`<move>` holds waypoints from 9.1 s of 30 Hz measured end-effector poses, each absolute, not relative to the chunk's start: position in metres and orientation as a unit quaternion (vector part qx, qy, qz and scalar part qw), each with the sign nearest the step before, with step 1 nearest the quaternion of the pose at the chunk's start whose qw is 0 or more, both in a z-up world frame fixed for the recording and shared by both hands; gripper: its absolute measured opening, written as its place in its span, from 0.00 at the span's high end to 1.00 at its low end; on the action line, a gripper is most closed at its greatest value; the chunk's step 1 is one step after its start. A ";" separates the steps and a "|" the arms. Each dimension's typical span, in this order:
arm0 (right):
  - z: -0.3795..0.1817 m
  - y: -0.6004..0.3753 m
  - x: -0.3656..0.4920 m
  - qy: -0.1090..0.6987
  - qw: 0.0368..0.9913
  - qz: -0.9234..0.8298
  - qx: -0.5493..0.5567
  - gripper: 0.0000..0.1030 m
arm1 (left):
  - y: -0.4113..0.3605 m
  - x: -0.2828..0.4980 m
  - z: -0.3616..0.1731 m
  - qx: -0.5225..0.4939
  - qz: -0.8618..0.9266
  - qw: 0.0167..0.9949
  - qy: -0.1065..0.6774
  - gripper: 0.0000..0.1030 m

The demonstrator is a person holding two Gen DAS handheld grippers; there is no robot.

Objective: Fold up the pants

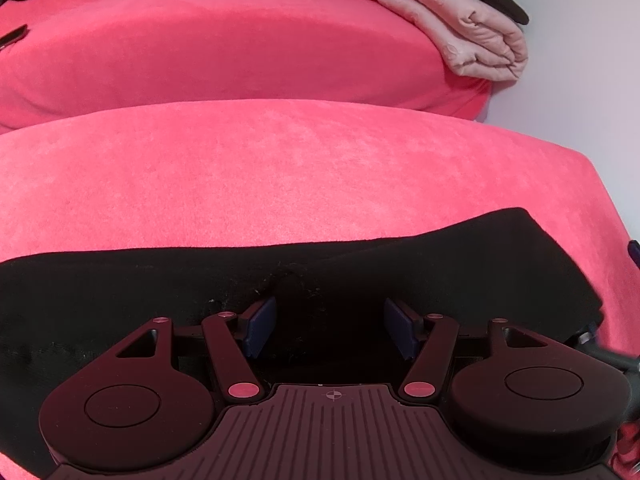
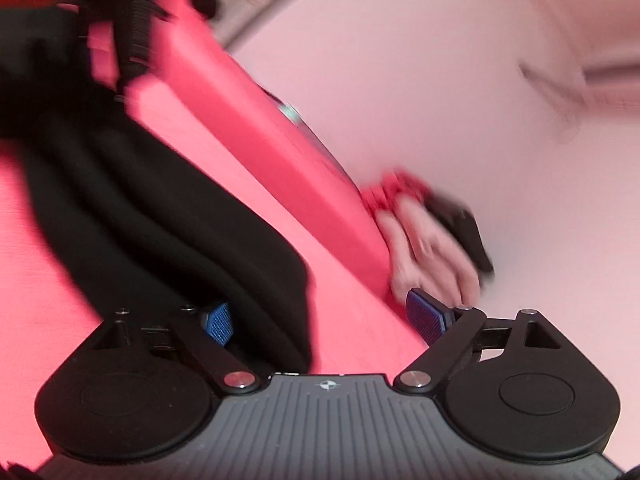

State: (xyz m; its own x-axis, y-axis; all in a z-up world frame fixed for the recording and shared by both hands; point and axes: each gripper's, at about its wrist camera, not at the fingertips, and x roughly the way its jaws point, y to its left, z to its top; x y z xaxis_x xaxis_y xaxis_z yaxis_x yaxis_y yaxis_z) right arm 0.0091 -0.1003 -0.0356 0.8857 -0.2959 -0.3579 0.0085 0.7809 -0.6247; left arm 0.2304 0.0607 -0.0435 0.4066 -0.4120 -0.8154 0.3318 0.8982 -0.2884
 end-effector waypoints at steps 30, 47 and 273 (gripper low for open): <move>-0.023 -0.147 -0.019 0.279 0.922 0.023 -0.267 0.15 | 0.052 0.206 -0.044 -0.015 -0.258 0.840 0.477 0.00; 0.024 -0.129 -0.013 0.199 0.958 0.100 -0.179 0.06 | 0.064 0.191 -0.032 -0.021 -0.243 0.838 0.487 0.00; -0.036 -0.057 0.264 0.522 0.834 0.147 0.101 0.96 | 0.083 0.130 -0.037 -0.054 -0.153 0.860 0.484 0.03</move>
